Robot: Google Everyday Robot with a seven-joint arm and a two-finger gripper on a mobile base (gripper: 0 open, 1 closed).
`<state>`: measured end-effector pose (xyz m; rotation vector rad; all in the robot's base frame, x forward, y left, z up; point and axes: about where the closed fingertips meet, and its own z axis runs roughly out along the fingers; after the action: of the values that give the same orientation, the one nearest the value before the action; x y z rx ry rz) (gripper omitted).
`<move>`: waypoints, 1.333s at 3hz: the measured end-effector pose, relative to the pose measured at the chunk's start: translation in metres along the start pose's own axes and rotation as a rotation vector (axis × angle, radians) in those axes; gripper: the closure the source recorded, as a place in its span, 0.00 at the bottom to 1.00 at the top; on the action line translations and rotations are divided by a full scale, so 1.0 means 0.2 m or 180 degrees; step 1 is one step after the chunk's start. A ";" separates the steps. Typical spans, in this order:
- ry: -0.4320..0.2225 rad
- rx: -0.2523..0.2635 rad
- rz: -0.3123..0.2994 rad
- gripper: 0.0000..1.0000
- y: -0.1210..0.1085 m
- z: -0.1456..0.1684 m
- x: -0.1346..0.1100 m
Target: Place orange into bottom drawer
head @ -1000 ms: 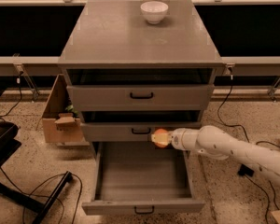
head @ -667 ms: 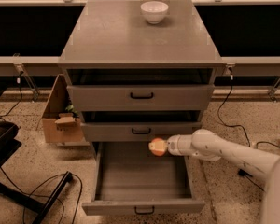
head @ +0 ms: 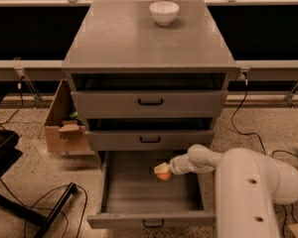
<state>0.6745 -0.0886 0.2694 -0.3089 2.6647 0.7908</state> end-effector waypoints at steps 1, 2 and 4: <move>0.0244 0.0135 0.0079 1.00 -0.10 0.19 0.10; 0.0438 0.0285 0.0150 1.00 -0.17 0.31 0.23; 0.0647 0.0572 0.0465 0.98 -0.28 0.41 0.53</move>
Offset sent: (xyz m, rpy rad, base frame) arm -0.0371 -0.0021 -0.1253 -0.1845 0.2038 -0.0161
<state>0.6143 -0.1002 0.1375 -0.1571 2.9524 0.5822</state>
